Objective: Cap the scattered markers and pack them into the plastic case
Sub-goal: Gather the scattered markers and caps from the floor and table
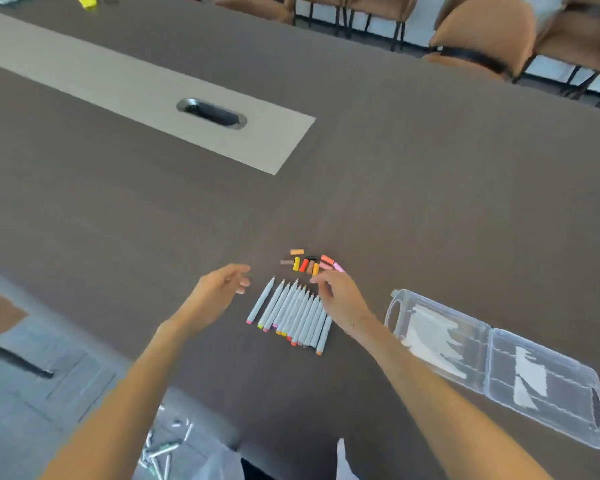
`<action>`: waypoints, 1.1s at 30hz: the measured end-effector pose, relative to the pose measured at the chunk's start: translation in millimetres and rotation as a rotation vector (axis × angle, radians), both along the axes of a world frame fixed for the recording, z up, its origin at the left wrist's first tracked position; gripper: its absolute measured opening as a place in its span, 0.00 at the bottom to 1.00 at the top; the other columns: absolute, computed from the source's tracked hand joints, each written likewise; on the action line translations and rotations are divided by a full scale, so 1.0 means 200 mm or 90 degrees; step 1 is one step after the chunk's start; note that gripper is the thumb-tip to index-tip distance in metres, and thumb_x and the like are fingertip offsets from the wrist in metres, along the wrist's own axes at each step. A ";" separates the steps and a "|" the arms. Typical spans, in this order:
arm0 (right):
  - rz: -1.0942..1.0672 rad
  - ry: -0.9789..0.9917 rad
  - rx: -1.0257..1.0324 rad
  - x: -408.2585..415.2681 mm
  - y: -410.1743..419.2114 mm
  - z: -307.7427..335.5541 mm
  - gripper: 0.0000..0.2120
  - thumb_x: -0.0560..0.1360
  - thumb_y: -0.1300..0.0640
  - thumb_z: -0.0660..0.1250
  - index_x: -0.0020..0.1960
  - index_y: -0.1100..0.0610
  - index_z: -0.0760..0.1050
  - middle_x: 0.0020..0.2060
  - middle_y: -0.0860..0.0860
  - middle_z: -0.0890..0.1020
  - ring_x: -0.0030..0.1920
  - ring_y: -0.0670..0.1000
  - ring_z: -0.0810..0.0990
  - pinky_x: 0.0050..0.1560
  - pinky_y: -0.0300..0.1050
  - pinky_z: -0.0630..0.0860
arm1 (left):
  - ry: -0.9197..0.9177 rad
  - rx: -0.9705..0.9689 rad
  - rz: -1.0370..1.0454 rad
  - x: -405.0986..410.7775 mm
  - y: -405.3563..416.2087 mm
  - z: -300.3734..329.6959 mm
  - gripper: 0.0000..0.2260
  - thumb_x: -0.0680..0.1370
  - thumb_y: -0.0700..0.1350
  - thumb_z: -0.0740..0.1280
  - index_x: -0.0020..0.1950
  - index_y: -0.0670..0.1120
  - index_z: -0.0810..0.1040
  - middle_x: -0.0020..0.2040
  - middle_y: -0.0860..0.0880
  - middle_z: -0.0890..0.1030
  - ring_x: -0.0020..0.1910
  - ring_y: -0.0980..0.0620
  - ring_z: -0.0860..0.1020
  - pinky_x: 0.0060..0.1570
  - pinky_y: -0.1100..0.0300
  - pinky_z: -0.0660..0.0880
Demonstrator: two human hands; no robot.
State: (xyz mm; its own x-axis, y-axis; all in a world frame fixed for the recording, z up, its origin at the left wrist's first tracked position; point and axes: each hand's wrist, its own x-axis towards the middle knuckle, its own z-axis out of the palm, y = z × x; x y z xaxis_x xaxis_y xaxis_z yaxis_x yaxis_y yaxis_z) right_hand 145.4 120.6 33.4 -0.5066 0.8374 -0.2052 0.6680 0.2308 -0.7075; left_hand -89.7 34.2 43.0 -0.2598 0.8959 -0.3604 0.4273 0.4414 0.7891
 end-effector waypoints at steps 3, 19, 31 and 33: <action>0.109 0.048 -0.061 -0.18 -0.19 0.07 0.13 0.80 0.61 0.55 0.55 0.57 0.78 0.52 0.50 0.82 0.52 0.49 0.78 0.52 0.39 0.72 | -0.029 0.002 0.091 -0.02 -0.39 0.07 0.12 0.82 0.43 0.56 0.53 0.56 0.76 0.49 0.52 0.81 0.42 0.63 0.80 0.50 0.59 0.74; 0.574 0.026 -0.152 -1.22 -1.42 -0.33 0.12 0.80 0.61 0.56 0.57 0.58 0.77 0.51 0.51 0.83 0.49 0.54 0.81 0.35 0.26 0.67 | -0.001 -0.031 0.624 -0.38 -2.05 -0.36 0.13 0.81 0.39 0.54 0.56 0.50 0.76 0.47 0.51 0.82 0.45 0.52 0.81 0.54 0.48 0.75; 0.667 0.023 -0.058 -1.57 -2.02 -1.53 0.13 0.79 0.61 0.56 0.55 0.57 0.78 0.48 0.54 0.84 0.47 0.54 0.82 0.51 0.47 0.77 | 0.066 0.010 0.673 -0.68 -2.45 -1.52 0.10 0.77 0.40 0.64 0.57 0.48 0.79 0.44 0.51 0.83 0.43 0.58 0.81 0.50 0.59 0.76; 0.696 -0.030 0.001 -1.58 -2.03 -1.66 0.13 0.79 0.60 0.56 0.55 0.56 0.78 0.42 0.51 0.82 0.38 0.50 0.78 0.43 0.43 0.73 | 0.034 0.013 0.700 -0.65 -2.52 -1.69 0.09 0.77 0.41 0.64 0.56 0.48 0.79 0.45 0.49 0.84 0.45 0.53 0.81 0.50 0.57 0.76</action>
